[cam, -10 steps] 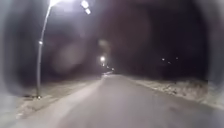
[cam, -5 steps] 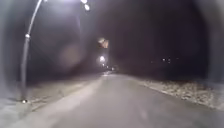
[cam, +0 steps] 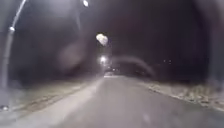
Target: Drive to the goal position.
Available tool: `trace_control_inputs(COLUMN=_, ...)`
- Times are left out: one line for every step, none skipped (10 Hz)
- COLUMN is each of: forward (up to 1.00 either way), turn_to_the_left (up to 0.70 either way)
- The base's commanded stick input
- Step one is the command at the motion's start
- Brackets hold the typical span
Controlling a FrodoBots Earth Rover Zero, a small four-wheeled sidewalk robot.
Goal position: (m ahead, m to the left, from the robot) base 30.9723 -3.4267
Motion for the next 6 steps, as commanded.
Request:
trace_control_inputs(forward=1.0, turn_to_the_left=0.05)
trace_control_inputs(forward=1.0, turn_to_the_left=0.07)
trace_control_inputs(forward=1.0, turn_to_the_left=0.1)
trace_control_inputs(forward=1.0, turn_to_the_left=0.11)
trace_control_inputs(forward=1.0, turn_to_the_left=0.11)
trace_control_inputs(forward=1.0, turn_to_the_left=0.11)
